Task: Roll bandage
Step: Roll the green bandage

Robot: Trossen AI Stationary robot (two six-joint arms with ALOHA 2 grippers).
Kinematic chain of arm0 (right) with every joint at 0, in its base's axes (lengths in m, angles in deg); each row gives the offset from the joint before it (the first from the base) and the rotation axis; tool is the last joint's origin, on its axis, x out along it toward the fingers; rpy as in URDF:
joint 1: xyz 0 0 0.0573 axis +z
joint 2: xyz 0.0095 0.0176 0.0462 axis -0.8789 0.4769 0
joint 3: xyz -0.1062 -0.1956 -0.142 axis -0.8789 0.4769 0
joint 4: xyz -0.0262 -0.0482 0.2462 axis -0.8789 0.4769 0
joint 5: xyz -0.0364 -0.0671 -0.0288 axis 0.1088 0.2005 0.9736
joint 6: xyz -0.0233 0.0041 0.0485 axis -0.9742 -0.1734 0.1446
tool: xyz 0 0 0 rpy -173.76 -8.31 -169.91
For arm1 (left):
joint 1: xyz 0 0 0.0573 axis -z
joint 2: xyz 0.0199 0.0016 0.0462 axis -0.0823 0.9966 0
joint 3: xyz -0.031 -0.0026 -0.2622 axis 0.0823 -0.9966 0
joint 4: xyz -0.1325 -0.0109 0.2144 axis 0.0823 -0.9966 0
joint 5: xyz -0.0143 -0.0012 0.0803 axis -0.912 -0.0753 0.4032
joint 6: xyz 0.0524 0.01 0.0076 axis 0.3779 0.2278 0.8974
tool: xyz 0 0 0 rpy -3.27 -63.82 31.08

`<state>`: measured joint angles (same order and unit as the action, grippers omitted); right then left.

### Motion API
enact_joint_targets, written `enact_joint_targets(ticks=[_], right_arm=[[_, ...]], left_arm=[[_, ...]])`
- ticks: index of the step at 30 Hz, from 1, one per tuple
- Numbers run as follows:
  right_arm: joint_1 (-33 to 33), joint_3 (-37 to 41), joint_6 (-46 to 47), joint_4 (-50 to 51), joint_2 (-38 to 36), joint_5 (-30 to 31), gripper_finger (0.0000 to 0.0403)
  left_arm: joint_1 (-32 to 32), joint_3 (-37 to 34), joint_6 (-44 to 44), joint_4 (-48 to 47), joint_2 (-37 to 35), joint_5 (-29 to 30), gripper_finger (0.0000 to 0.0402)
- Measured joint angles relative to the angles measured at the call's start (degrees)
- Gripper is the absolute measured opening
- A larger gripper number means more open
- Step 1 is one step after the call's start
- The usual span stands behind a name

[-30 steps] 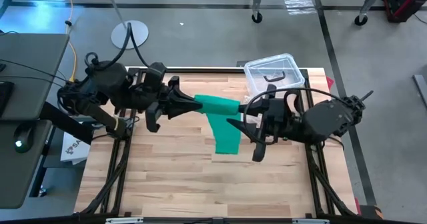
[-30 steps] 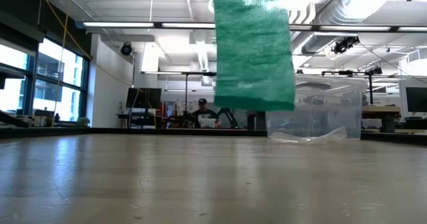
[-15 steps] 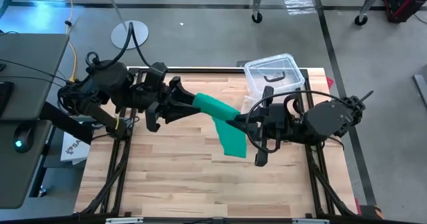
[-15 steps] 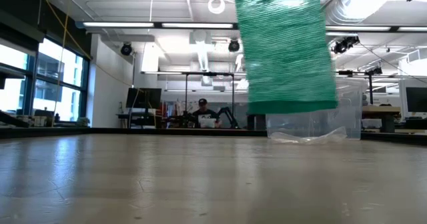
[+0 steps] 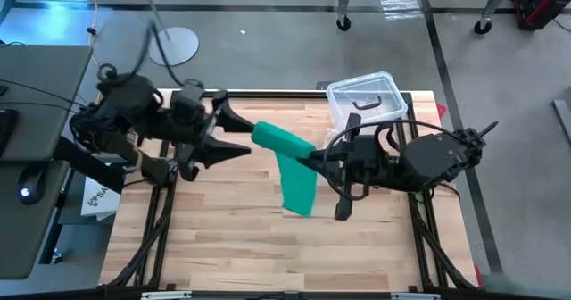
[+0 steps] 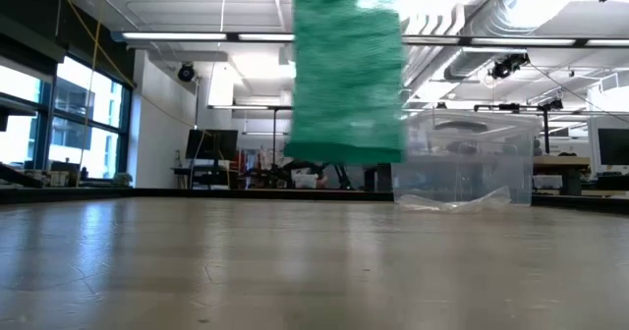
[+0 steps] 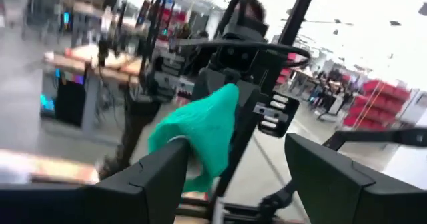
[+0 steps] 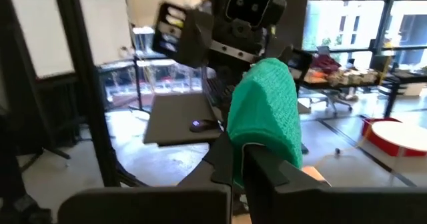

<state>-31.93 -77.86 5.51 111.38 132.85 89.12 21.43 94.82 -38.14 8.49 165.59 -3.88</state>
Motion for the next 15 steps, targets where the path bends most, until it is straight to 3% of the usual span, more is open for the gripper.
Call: enact_joint_targets(ticks=[6, 11, 15], right_arm=[[0.0, 0.0, 0.1, -2.8, -0.1, -3.1, 0.0004], [0.0, 0.0, 3.6, -6.8, -0.5, -9.3, 0.0004], [-0.2, 0.0, 6.8, -9.3, -1.2, -15.8, 0.0004]], left_arm=[[1.3, 0.1, 15.8, -0.3, -0.5, 0.1, 0.0243], [2.8, 0.1, 32.0, -0.7, -0.1, 1.7, 0.0243], [3.3, 0.1, 36.1, 2.8, 2.7, 2.2, 0.0243]])
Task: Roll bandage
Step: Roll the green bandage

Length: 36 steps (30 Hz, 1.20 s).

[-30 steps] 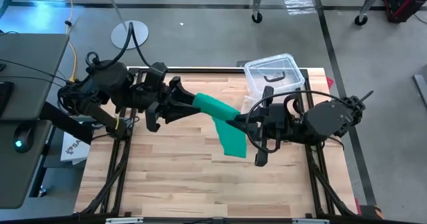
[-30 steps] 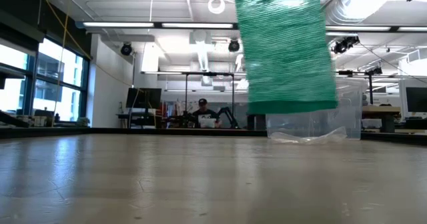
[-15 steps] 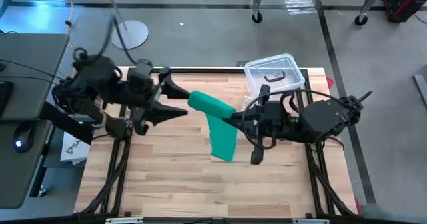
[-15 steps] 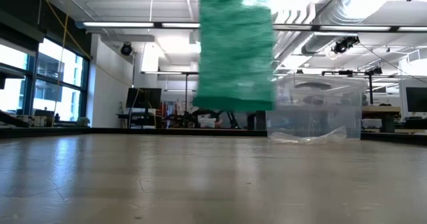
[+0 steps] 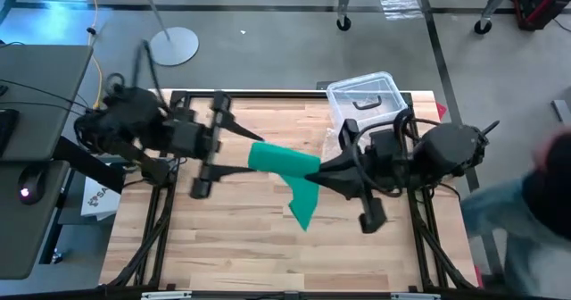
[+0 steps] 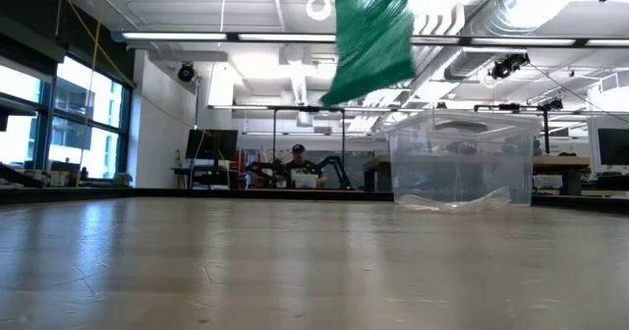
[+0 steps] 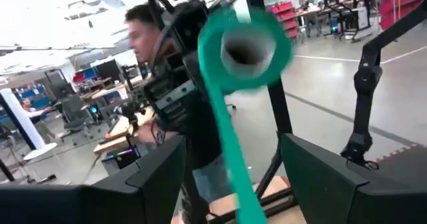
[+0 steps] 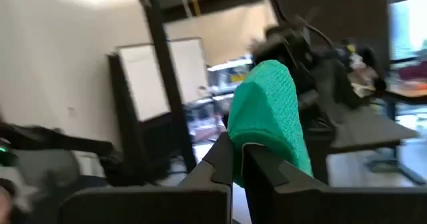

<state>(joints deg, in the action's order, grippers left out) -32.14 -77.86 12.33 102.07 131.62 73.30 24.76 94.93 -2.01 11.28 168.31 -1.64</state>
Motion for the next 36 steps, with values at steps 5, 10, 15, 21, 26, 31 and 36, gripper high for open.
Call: enact_joint_targets(ticks=[5, 10, 15, 21, 26, 31, 36], right_arm=[[-0.2, 0.0, 0.9, -2.1, -0.3, -1.6, 0.0004], [-0.2, 0.0, 1.3, -2.2, -0.3, -1.7, 0.0004], [-0.1, 0.0, 3.6, -2.2, -0.3, -5.1, 0.0004], [-0.1, 0.0, 6.9, -2.3, -0.3, -9.0, 0.0004], [-0.1, 0.0, 9.4, -2.3, -0.3, -12.2, 0.0004], [0.6, 0.0, 9.4, -2.3, -0.3, -12.8, 0.0004], [0.9, 0.0, 7.0, -2.6, -0.3, -12.2, 0.0004]], left_arm=[[-0.1, 0.0, -0.4, 8.2, 4.2, -0.2, 0.0243], [-0.1, 0.0, -1.9, 16.2, 7.3, 2.1, 0.0241], [-1.0, 0.0, 1.8, 17.8, 7.8, 3.8, 0.0168], [-2.3, 0.0, 7.0, 18.5, 7.8, 5.9, 0.0014], [-2.3, 0.0, 13.5, 15.8, 7.6, 15.1, 0.0003], [-2.3, 0.0, 13.6, 6.5, 6.0, 17.7, 0.0001], [-2.3, 0.0, 6.4, -2.9, 5.3, 16.0, 0.0001]])
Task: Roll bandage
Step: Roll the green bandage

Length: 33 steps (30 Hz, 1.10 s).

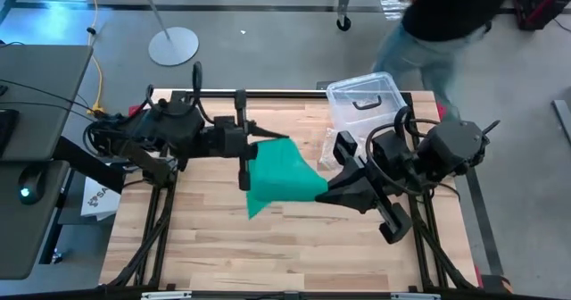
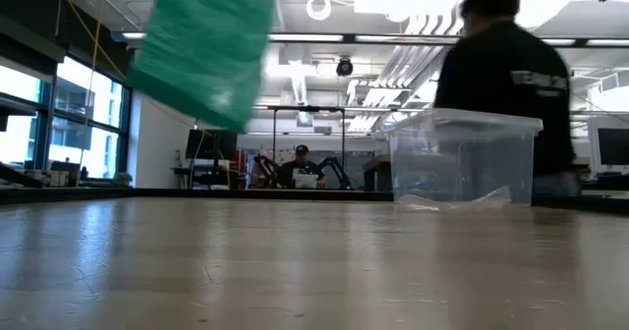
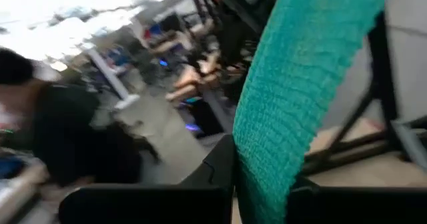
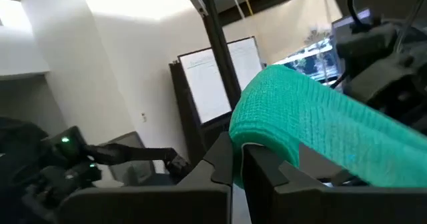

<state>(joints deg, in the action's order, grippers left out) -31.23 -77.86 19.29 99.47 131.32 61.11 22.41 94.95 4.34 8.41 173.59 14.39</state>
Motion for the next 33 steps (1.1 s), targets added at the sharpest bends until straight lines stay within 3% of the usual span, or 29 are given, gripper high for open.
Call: enact_joint_targets(ticks=[6, 14, 17, 22, 28, 33], right_arm=[[0.2, 0.0, -5.6, -0.3, -0.1, 6.4, 0.0004], [0.2, -0.1, -8.9, 4.6, -0.7, 17.9, 0.0004], [0.2, -0.1, -9.3, 6.9, -0.7, 19.1, 0.0004], [0.1, -0.1, -9.8, 9.4, -0.7, 22.1, 0.0004], [1.5, -0.1, -14.2, 8.8, -0.7, 26.7, 0.0004], [3.0, -0.1, -14.3, 9.0, -0.7, 26.7, 0.0004]], left_arm=[[1.2, 0.0, -7.7, -2.1, 0.0, -10.3, 0.0], [3.1, 0.0, -18.2, -2.4, 0.0, -16.3, 0.0006], [2.9, 0.0, -21.5, -2.4, 0.3, -20.8, 0.0033], [2.9, 0.0, -25.9, -3.2, 0.7, -22.8, 0.0105], [1.8, 0.0, -27.5, -13.6, 0.6, -22.2, 0.0178], [0.2, 0.0, -29.6, -21.4, 0.6, -22.3, 0.0208]])
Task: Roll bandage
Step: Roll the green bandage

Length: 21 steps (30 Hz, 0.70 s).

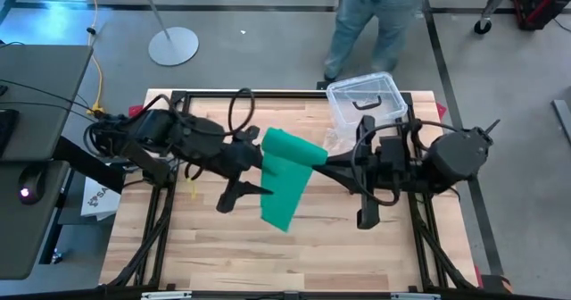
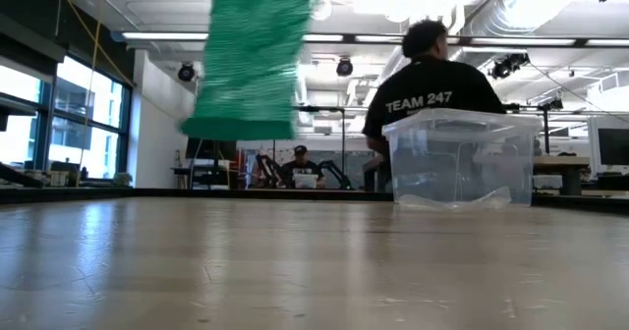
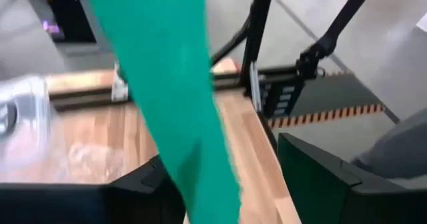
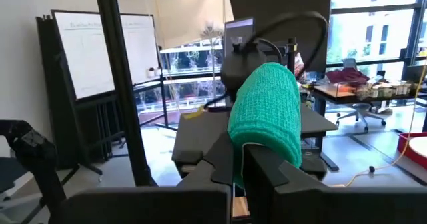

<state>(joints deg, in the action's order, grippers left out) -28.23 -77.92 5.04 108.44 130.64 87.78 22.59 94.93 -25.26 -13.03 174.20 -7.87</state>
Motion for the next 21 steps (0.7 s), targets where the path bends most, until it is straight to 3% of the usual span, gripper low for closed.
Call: enact_joint_targets(ticks=[7, 12, 16, 21], right_arm=[[2.9, 0.0, -2.5, -0.1, -0.2, 5.7, 0.0004], [4.2, 0.0, -2.6, 0.0, -0.5, 6.4, 0.0004], [4.3, 0.0, -3.6, 1.3, -0.4, 6.4, 0.0004], [4.3, 0.0, -4.7, 2.3, -0.4, 6.5, 0.0004]], left_arm=[[-0.2, 0.0, -2.2, -8.8, -2.8, -1.4, 0.0213], [-0.2, 0.0, -5.8, -13.7, -6.4, 2.5, 0.0213], [-0.2, 0.0, -9.7, -5.8, -8.6, 6.1, 0.0213], [-0.2, 0.0, -12.1, 10.6, -9.6, 3.9, 0.0196]])
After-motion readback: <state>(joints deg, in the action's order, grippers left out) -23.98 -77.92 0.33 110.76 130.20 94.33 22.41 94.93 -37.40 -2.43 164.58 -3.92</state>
